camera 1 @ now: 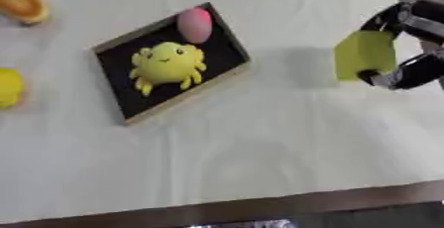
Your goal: Pick up objects on the table and place them in the box.
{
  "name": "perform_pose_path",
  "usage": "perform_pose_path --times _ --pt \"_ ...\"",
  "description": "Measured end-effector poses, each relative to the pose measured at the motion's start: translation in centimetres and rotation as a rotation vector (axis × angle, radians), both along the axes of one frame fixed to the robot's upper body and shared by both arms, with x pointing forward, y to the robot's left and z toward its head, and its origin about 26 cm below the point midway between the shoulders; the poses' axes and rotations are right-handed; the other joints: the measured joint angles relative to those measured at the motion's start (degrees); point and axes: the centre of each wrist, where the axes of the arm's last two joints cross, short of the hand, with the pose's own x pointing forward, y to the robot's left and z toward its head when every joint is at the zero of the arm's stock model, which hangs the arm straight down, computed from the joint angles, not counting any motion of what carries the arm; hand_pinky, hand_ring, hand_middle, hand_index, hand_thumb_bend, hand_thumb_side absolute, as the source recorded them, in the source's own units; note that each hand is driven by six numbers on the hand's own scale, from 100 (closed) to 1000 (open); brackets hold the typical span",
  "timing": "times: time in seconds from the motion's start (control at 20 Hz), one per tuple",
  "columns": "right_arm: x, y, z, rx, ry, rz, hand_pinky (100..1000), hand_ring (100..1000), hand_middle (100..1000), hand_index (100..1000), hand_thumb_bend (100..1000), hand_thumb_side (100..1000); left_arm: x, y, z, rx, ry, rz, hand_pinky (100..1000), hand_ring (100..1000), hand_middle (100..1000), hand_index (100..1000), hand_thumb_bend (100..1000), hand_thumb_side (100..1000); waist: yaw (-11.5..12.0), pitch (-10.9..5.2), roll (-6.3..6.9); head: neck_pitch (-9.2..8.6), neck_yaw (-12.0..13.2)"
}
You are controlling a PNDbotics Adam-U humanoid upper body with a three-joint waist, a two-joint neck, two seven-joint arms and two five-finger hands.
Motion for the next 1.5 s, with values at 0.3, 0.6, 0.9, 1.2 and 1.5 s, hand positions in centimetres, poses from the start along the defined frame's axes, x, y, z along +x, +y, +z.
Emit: perform_pose_path --times 0.3,0.6,0.9,1.2,1.5 --pt "-0.7 4.7 5.5 -0.075 -0.102 0.18 714 630 490 621 100 217 0.0 -0.3 0.0 0.009 0.003 -0.011 838 932 880 984 416 620 0.5 -0.05 -0.01 0.0 -0.2" --pt "2.0 8.5 7.2 -0.088 -0.083 0.271 715 630 490 622 100 217 -0.2 -0.6 0.2 0.017 -0.007 -0.022 838 933 880 984 418 619 1.4 -0.05 -0.6 -0.51 -0.6" --pt "5.6 10.2 6.5 -0.09 -0.032 0.278 714 628 491 623 100 223 -0.5 -0.9 0.5 0.024 -0.021 -0.03 837 934 880 984 418 619 2.6 0.01 -1.33 -1.88 -0.9" --pt "7.4 10.6 5.4 -0.095 0.008 0.275 712 627 491 623 100 228 -0.7 -1.0 0.6 0.026 -0.028 -0.035 836 935 880 984 417 621 3.4 0.19 -1.7 -2.54 -1.1" --pt "9.2 12.1 4.1 -0.108 0.064 0.291 710 629 494 624 100 231 -0.7 -1.1 0.7 0.027 -0.031 -0.037 835 935 880 983 416 621 4.6 1.07 -2.37 -2.9 -1.3"
